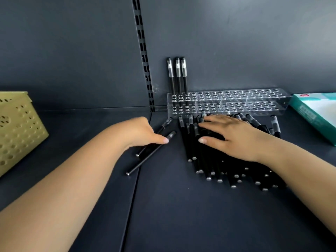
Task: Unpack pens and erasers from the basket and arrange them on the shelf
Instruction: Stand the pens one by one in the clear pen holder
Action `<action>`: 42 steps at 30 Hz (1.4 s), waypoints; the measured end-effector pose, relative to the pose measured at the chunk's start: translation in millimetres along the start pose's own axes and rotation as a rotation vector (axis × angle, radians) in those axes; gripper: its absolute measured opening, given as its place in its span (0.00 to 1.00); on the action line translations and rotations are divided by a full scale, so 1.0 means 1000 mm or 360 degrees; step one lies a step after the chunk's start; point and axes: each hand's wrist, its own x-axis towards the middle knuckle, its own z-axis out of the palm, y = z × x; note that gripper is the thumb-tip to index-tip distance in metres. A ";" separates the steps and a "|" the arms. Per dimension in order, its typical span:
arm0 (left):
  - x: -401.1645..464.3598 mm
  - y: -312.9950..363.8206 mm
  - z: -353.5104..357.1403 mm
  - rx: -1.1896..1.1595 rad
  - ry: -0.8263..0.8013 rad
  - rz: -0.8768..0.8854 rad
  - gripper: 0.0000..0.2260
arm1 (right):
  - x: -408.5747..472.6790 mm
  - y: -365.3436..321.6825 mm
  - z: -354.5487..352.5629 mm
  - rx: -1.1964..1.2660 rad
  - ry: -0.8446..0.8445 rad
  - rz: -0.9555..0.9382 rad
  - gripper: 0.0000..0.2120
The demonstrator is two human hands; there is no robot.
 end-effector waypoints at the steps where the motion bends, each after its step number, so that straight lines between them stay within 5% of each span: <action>1: -0.003 -0.006 0.000 0.0021 -0.0033 -0.0047 0.27 | 0.000 0.000 0.000 0.0008 -0.0001 0.0000 0.29; 7: -0.006 -0.006 0.011 0.0078 -0.0051 -0.0048 0.18 | 0.001 0.000 0.001 0.0015 -0.0013 0.0005 0.30; 13: 0.004 0.029 0.025 -0.0198 0.0142 0.0020 0.28 | 0.000 -0.001 0.001 0.0014 0.0005 0.0002 0.30; 17: 0.014 0.039 0.032 -0.0048 0.0048 0.0014 0.31 | -0.001 0.000 0.001 0.0014 -0.0004 -0.0003 0.29; 26: 0.008 0.028 0.013 0.0222 0.0075 0.0044 0.21 | -0.001 0.002 0.000 0.0025 -0.0017 -0.0017 0.30; 28: 0.006 0.020 0.012 -0.0129 0.0136 0.0094 0.14 | -0.001 0.002 0.001 0.0008 -0.0024 -0.0014 0.30; 32: -0.007 0.010 0.008 -0.1607 -0.0049 0.0324 0.05 | 0.002 0.001 -0.002 0.0073 -0.0003 -0.0017 0.30; 34: -0.016 0.008 0.006 -0.1946 -0.0043 0.0526 0.05 | 0.002 -0.007 -0.008 0.0335 0.0175 -0.0038 0.29; 37: -0.028 0.008 0.006 -0.2018 0.0046 0.0827 0.06 | 0.006 -0.030 -0.027 0.1103 0.0510 -0.0123 0.07; 39: -0.032 0.005 0.012 -0.1904 0.0069 0.0915 0.07 | 0.009 -0.045 -0.034 0.1446 0.0568 -0.0241 0.06; 42: -0.031 -0.002 0.026 -0.1752 0.0100 0.0923 0.09 | 0.014 -0.063 -0.033 0.1393 0.0588 -0.0369 0.05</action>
